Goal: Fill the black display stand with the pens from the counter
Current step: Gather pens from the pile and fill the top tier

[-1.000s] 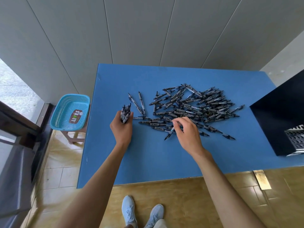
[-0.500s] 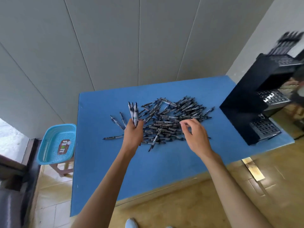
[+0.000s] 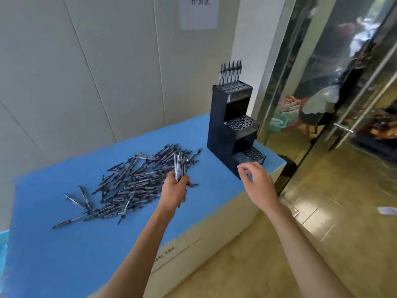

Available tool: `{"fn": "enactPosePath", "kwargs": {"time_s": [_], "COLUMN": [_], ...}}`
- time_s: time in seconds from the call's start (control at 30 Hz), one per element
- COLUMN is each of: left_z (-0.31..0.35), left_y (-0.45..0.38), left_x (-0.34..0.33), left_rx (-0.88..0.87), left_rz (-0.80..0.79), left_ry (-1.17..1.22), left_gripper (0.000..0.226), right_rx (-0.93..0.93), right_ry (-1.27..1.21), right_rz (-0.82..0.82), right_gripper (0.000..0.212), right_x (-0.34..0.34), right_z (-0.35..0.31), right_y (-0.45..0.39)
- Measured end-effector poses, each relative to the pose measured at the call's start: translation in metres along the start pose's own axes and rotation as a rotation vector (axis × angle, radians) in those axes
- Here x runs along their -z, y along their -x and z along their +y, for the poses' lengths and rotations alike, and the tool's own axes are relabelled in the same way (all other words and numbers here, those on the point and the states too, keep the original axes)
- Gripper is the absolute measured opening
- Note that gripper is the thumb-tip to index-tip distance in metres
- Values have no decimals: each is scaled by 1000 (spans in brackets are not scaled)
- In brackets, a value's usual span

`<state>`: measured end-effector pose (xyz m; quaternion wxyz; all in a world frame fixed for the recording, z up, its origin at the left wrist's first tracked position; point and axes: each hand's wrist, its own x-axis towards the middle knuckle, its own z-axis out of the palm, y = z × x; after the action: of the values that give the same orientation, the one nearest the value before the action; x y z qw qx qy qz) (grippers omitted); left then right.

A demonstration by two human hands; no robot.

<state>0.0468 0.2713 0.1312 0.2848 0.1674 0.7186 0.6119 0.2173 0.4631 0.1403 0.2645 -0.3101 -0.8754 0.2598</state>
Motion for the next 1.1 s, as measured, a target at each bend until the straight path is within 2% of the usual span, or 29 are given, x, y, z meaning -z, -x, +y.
{"fn": "enactPosePath", "kwargs": {"time_s": [0.17,0.33,0.5,0.73,1.0,1.1], "left_z": [19,38,53,73,85,97], "left_y": [28,51,61,49,-11,-36], "left_x": [-98,-189,-249,-303,-357,-366], "left_rx": [-58,-79,-88,-130,-194,-194], "left_rz": [-30,-56,-64,-63,31,111], "left_ry": [71,56,97,108,171,242], "left_gripper": [18,32,19,22,14,12], "right_rx": [-25,-49,-35,1,39,90], "right_ry": [19,-9,-22,-54,-45,-43], "right_rz": [34,70,72,88,27,-30], "right_gripper": [29,27,27,23,24,22], "right_x": [79,146,189,209,212,212], "right_z": [75,140,177,208,238,242], "right_y": [16,27,24,-5,-75,-118]}}
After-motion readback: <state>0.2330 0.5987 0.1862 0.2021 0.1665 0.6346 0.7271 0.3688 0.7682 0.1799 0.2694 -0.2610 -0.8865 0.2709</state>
